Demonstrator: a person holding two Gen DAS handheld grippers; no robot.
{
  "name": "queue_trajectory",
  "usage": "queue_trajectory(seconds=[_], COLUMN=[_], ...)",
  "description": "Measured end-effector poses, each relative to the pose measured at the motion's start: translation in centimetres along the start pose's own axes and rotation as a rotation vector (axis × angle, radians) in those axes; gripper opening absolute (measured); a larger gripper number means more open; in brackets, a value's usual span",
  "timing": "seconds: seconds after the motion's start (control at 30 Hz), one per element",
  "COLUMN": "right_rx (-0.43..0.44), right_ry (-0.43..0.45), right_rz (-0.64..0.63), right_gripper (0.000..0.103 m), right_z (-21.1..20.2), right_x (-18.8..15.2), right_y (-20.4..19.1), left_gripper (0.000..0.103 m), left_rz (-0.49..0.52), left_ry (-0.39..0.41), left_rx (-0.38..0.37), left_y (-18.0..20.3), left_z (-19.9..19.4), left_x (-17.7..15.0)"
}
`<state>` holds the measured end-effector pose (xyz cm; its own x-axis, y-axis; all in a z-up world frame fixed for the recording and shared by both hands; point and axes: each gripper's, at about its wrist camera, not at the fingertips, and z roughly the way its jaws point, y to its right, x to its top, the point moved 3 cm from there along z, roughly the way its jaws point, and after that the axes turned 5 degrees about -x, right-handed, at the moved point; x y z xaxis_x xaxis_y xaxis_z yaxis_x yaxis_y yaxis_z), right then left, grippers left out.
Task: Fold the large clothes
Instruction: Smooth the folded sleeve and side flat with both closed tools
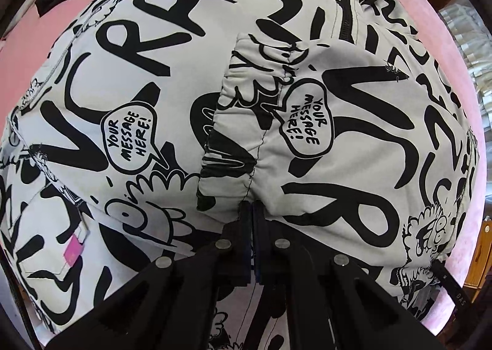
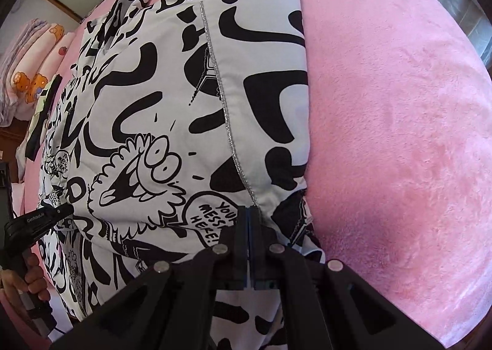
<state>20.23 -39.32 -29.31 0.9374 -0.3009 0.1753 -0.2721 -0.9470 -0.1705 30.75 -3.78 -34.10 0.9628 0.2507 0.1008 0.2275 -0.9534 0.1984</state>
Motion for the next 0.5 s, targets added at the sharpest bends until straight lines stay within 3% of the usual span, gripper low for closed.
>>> queue_trajectory(seconds=[0.23, 0.4, 0.5], right_rx=[0.023, -0.008, 0.019], right_ry=[0.003, 0.011, 0.034], right_rz=[-0.018, -0.106, -0.125], right_gripper=[0.000, 0.000, 0.000], right_z=[0.2, -1.1, -2.5], right_x=[-0.1, 0.3, 1.0], right_y=[0.4, -0.7, -1.6], left_gripper=[0.002, 0.002, 0.002], left_rz=[-0.006, 0.053, 0.087], left_ry=[0.007, 0.020, 0.033], left_rx=[-0.055, -0.052, -0.066], left_y=[-1.0, -1.0, 0.1], left_z=[-0.8, -2.9, -4.3], left_x=[-0.6, -1.0, -1.4])
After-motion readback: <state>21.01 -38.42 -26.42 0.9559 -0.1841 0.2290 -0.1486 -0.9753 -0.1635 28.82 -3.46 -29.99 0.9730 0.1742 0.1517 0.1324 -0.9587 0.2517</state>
